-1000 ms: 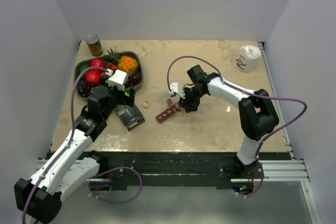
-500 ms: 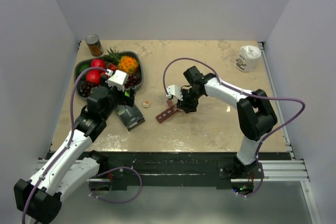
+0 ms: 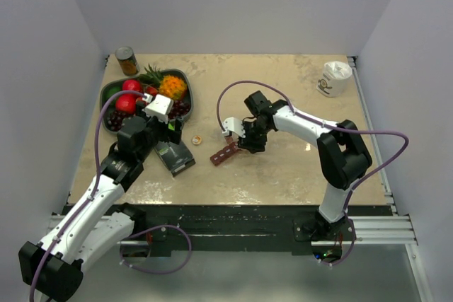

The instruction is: Sort the pills into containers

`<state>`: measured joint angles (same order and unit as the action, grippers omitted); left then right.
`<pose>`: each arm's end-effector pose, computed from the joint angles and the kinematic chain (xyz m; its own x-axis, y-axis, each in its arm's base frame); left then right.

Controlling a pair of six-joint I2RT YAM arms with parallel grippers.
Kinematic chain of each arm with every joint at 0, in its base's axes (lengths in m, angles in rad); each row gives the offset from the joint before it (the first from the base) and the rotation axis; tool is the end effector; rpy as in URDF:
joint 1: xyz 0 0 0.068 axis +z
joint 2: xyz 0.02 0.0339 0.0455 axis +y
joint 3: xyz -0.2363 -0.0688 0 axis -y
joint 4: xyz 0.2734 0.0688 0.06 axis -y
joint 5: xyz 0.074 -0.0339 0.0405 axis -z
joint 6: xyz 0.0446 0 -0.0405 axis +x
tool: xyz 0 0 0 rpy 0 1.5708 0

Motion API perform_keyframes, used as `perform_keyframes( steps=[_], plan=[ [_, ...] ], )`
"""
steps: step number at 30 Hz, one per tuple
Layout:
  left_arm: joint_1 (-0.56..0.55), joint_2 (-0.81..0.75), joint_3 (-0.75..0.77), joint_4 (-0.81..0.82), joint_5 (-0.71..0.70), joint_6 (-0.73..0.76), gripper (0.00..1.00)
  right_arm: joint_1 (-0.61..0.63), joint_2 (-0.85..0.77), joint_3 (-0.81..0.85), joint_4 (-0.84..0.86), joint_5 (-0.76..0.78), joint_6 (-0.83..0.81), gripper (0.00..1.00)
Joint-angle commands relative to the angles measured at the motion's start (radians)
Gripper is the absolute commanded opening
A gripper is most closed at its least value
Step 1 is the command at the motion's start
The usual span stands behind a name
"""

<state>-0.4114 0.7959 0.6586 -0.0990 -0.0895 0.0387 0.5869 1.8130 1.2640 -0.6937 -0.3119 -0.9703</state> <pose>0.2297 -0.0959 0.2766 -0.2021 0.1302 -0.9707 0.3267 0.9433 0.0585 0.3078 0.2211 0.1412 0.0574 -0.9049 -0.4218 -0.9947 -0.0157 -0.1017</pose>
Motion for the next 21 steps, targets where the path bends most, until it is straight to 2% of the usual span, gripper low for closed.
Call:
perform_keyframes(
  steps=[1, 21],
  plan=[
    [0.006, -0.015, -0.002, 0.028, 0.007, 0.015, 0.99, 0.010, 0.002, 0.041, -0.007, 0.034, -0.021, 0.03],
    [0.006, -0.018, -0.002, 0.028, 0.014, 0.015, 0.99, 0.025, 0.003, 0.058, -0.021, 0.079, -0.028, 0.03]
  ],
)
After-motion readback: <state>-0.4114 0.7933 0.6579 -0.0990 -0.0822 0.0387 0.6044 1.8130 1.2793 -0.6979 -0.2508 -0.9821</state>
